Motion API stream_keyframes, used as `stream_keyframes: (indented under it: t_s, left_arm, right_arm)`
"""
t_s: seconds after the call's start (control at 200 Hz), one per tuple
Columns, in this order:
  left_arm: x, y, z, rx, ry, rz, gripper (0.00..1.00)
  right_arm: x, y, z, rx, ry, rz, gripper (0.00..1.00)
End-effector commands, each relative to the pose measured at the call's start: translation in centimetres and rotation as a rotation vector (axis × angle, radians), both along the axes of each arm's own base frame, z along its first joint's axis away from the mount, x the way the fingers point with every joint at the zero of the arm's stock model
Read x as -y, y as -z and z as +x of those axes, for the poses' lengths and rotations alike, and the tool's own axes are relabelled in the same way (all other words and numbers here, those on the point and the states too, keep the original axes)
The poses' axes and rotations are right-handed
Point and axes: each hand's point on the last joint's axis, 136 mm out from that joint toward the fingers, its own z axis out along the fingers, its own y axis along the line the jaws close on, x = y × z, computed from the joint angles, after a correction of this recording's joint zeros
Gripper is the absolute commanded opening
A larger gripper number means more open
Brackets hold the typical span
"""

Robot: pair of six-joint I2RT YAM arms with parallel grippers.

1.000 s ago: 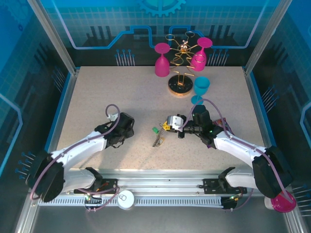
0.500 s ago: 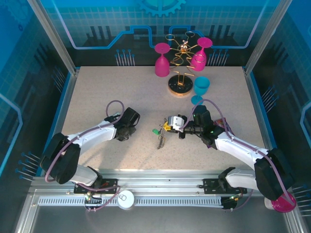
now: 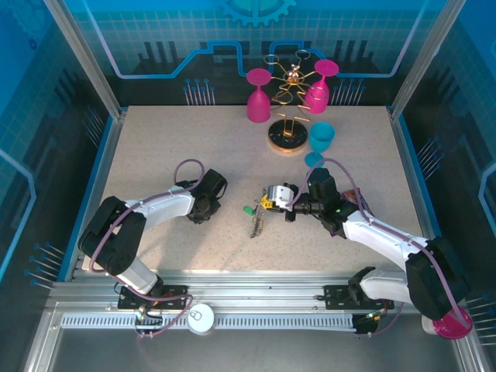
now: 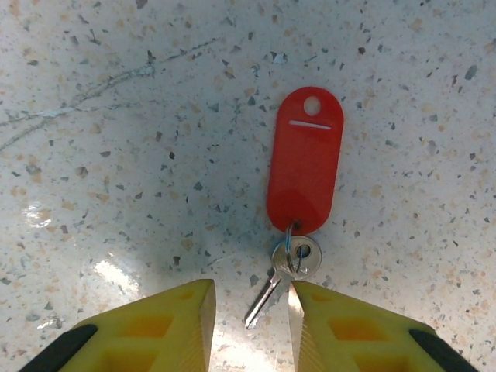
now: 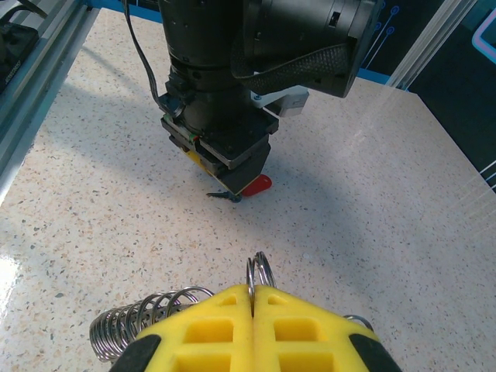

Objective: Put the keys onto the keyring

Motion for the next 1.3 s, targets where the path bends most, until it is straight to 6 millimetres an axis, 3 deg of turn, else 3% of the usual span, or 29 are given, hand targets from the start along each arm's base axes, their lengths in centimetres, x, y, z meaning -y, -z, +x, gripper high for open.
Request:
stream_keyframes:
  t_s: [0.0, 0.82, 1.291]
  left_arm:
    - [0.6, -0.4, 1.1, 0.017, -0.001, -0.035, 0.30]
    - [-0.1, 0.8, 2.1, 0.024, -0.034, -0.048, 0.19]
    - [-0.3, 0.8, 2.1, 0.040, -0.019, -0.042, 0.05]
  right_arm:
    - [-0.4, -0.8, -0.5, 0.008, -0.019, 0.016, 0.00]
    - [-0.4, -0.9, -0.6, 0.000, -0.027, 0.015, 0.00]
    - [-0.4, -0.8, -0.7, -0.006, -0.028, 0.012, 0.00]
